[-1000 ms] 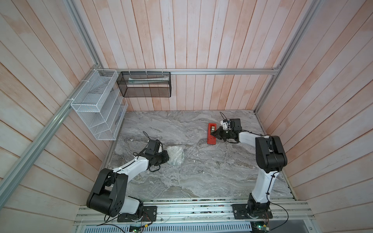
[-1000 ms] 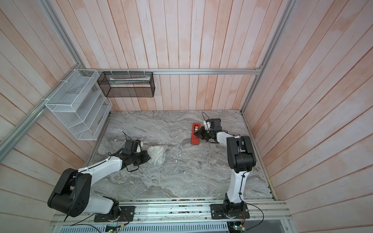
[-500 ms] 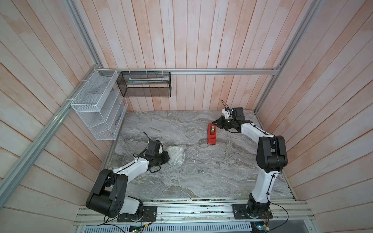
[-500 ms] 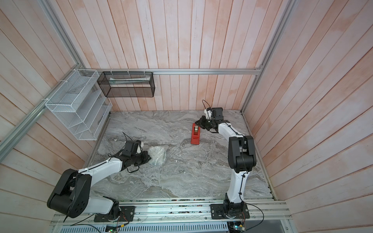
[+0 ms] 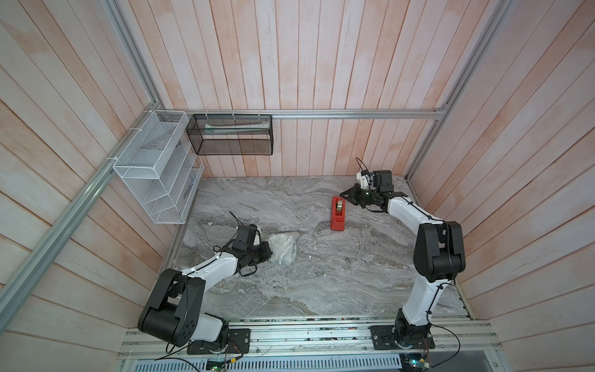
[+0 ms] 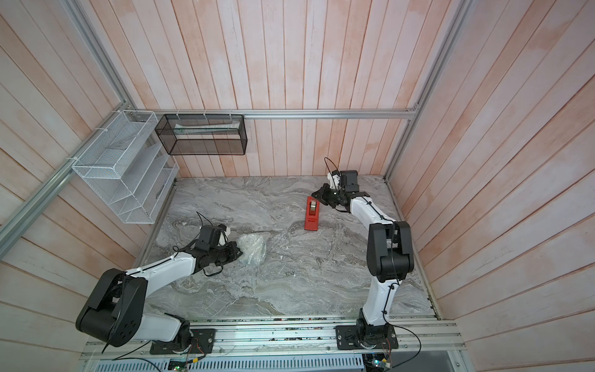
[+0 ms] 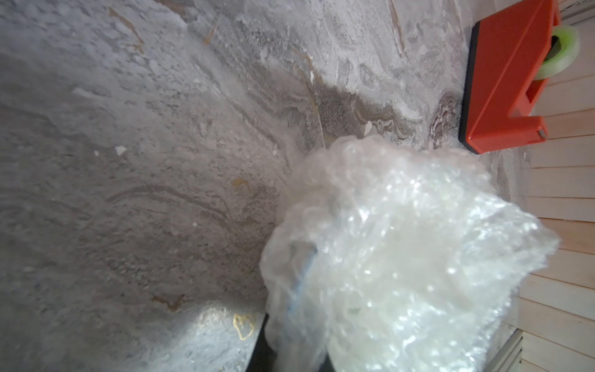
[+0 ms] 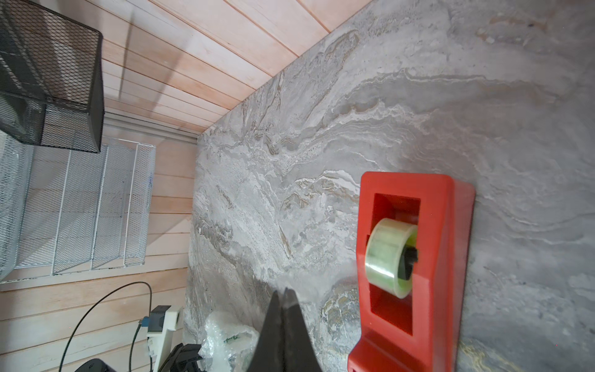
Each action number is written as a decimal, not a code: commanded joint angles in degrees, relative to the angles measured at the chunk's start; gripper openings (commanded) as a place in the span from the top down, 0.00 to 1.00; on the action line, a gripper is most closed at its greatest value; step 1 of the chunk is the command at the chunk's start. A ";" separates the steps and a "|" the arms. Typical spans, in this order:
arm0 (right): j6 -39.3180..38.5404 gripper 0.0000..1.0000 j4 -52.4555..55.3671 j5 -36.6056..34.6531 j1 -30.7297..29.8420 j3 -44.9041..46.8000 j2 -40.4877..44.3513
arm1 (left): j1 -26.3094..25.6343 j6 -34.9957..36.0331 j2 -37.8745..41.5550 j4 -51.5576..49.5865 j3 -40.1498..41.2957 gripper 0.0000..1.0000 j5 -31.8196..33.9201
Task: Wrap bowls in bubble wrap
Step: Tear off the tape using the Tape Cutter.
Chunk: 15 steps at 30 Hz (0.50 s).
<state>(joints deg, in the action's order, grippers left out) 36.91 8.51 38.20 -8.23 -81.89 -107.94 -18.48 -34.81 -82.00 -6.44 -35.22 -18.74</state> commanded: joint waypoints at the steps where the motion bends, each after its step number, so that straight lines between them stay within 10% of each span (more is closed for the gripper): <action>1: 0.10 1.00 -0.04 0.30 -0.38 -0.85 2.65 | -1.08 0.70 -2.87 -6.55 2.30 1.00 0.85; 15: 4.20 1.00 -5.21 -0.79 -3.52 16.83 12.48 | -1.29 1.46 -4.61 -6.34 0.96 1.00 0.43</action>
<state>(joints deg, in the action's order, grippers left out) 39.99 4.99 37.63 -10.94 -67.35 -98.43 -18.92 -34.89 -83.22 -5.48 -35.59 -19.84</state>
